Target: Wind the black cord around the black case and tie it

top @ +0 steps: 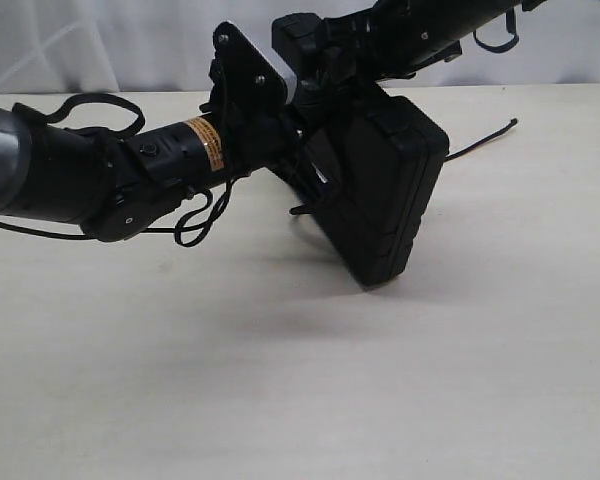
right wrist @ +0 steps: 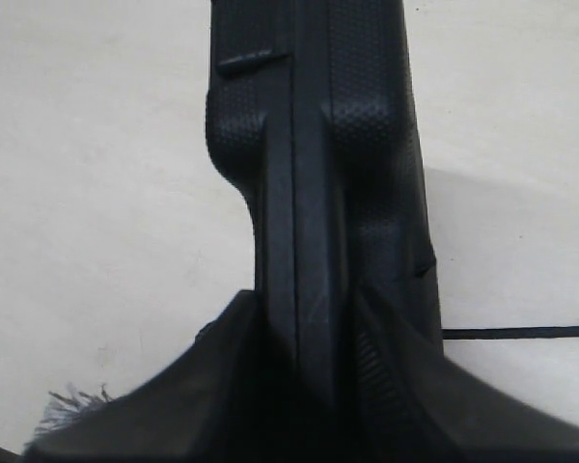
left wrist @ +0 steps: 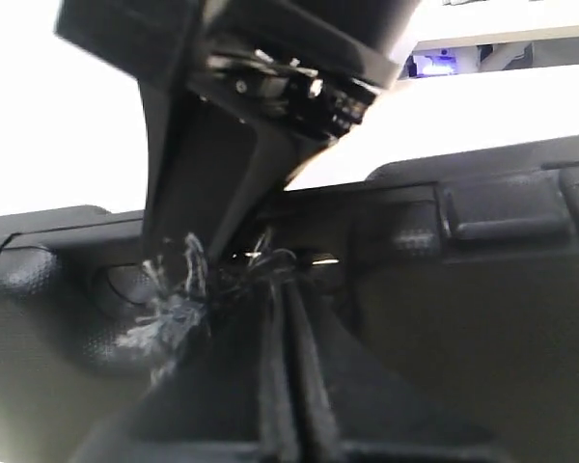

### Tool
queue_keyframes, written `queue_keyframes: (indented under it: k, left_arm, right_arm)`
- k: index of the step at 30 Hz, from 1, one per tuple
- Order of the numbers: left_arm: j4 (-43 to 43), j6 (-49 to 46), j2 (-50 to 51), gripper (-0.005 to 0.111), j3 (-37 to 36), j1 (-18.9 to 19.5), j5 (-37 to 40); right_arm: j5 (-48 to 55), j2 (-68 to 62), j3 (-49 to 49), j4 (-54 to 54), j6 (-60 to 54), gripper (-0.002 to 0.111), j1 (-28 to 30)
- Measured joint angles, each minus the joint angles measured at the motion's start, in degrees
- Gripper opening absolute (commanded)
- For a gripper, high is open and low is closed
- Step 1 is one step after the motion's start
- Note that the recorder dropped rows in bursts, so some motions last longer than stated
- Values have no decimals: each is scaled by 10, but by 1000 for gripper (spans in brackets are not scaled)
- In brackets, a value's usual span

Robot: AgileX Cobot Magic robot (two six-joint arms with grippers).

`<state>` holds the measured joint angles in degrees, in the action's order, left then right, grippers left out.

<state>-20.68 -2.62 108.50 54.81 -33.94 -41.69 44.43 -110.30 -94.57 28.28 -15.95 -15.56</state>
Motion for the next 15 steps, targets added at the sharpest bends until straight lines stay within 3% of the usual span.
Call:
queue_keyframes:
  k: [6,15]
  left_arm:
    - [0,0,-22,0,0,0,40]
    - [0,9,-127,0,-22,0,164]
  right_arm:
    - [0,0,0,0,0,27,0]
    - [0,0,0,0,0,27,0]
